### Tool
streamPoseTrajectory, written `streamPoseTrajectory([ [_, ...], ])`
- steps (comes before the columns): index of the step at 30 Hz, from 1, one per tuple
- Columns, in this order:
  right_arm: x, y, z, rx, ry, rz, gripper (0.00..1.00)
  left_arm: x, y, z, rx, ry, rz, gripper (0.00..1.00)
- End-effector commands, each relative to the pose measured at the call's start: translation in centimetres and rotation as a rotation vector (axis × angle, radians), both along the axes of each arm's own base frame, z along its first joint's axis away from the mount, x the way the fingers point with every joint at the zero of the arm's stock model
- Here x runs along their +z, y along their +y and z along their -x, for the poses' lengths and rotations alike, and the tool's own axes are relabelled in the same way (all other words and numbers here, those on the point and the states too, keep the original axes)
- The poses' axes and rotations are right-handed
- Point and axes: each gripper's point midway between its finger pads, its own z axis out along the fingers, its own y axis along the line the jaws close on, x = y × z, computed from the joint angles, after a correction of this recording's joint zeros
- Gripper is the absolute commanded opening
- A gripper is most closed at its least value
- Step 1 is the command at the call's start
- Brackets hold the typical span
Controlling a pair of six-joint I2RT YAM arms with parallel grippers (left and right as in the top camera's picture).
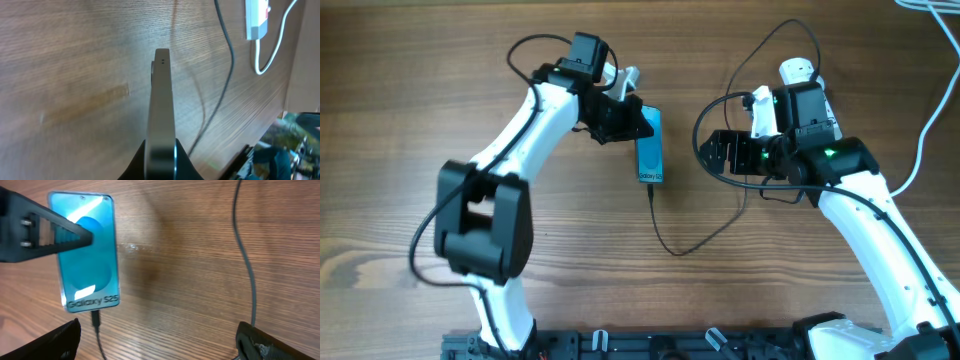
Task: Plug charger to phone and switch on socket
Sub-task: 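Lower the phone flat onto the table with the left gripper and release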
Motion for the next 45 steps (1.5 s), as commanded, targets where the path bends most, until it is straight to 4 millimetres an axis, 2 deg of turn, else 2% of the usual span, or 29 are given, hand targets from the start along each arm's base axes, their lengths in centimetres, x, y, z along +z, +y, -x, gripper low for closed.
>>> streamPoseTrajectory([
  [1, -0.4, -0.9, -0.4, -0.054, 0.007, 0.031, 1.0, -1.7, -1.5, -0.2, -0.101, -0.017, 0.076, 0.04],
  [4, -0.8, -0.9, -0.4, -0.052, 0.019, 0.036, 1.0, -4.1, -1.7, -0.2, -0.123, 0.007, 0.082, 0.04],
  [8, -0.9, -0.9, -0.4, -0.05, 0.019, 0.037, 1.0, -6.0, -1.7, 0.1, -0.124, 0.052, 0.082, 0.04],
  [15, -0.8, -0.9, -0.4, -0.05, 0.019, 0.036, 1.0, -6.5, -1.9, -0.5, -0.125, 0.017, 0.091, 0.04],
  [23, -0.8, -0.9, -0.4, -0.05, 0.019, 0.036, 1.0, -10.5, -1.8, 0.7, -0.125, 0.083, 0.101, 0.04],
  [29, -0.8, -0.9, -0.4, -0.05, 0.019, 0.036, 1.0, -12.5, -1.7, 1.2, -0.122, 0.121, 0.094, 0.04],
  [32, -0.8, -0.9, -0.4, -0.05, 0.019, 0.036, 1.0, -12.5, -1.6, 1.1, -0.117, 0.127, 0.101, 0.04],
  [36, -0.8, -0.9, -0.4, -0.05, 0.019, 0.036, 1.0, -12.5, -1.6, 1.1, -0.111, 0.13, 0.1, 0.12],
  [42, -0.8, -0.9, -0.4, -0.05, 0.019, 0.036, 1.0, -13.1, -0.9, 0.7, -0.043, 0.169, 0.054, 0.3],
  [45, -0.8, -0.9, -0.4, -0.05, 0.019, 0.036, 1.0, -13.6, -0.3, 0.5, -0.01, 0.178, 0.009, 0.35],
])
